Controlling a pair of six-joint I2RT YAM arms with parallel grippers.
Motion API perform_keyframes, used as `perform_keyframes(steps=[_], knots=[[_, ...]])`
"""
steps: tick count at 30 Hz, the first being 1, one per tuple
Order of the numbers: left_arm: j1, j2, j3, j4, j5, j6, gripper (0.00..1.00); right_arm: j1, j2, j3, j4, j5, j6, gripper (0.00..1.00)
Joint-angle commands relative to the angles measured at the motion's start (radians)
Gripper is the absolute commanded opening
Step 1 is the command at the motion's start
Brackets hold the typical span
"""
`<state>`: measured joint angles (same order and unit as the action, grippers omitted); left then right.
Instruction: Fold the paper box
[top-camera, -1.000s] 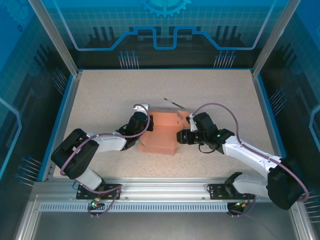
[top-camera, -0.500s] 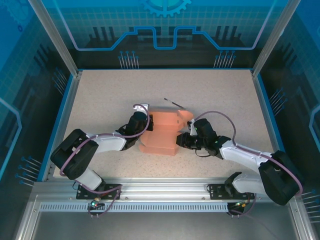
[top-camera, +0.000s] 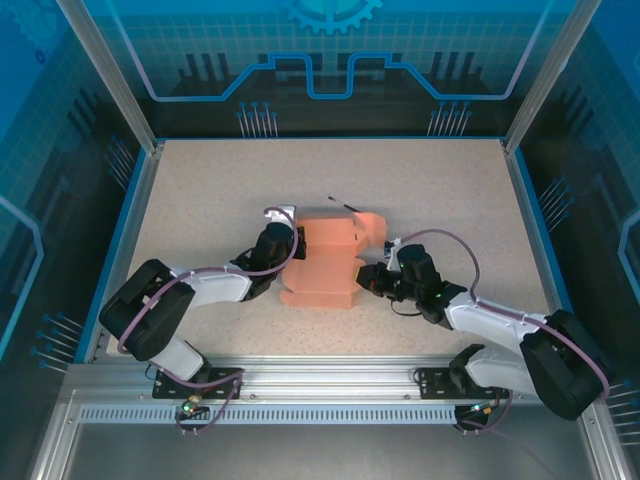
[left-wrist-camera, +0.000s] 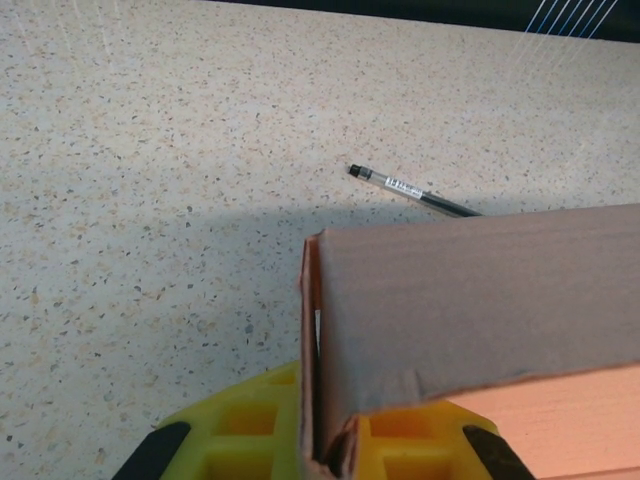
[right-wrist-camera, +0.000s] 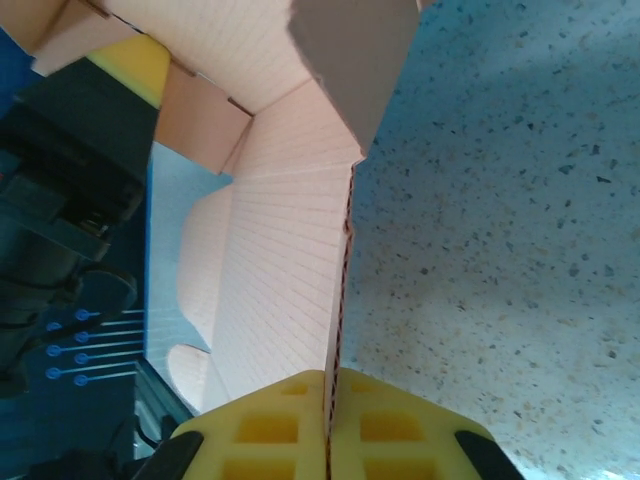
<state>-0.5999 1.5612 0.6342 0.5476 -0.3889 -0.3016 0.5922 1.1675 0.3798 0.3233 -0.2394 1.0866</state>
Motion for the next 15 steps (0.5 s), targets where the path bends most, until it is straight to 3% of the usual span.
perform_keyframes(steps=[1, 11, 15], knots=[[-0.007, -0.012, 0.03, -0.003, -0.011, -0.005, 0.0, -0.014, -0.041, -0.014, 0.154, 0.014, 0.023, 0.05], [-0.007, -0.02, 0.029, -0.008, -0.011, -0.005, 0.0, -0.045, -0.028, -0.015, 0.173, -0.017, 0.015, 0.05], [-0.006, -0.02, 0.028, -0.008, -0.012, -0.004, 0.0, -0.055, -0.06, 0.023, 0.014, 0.017, -0.063, 0.11]])
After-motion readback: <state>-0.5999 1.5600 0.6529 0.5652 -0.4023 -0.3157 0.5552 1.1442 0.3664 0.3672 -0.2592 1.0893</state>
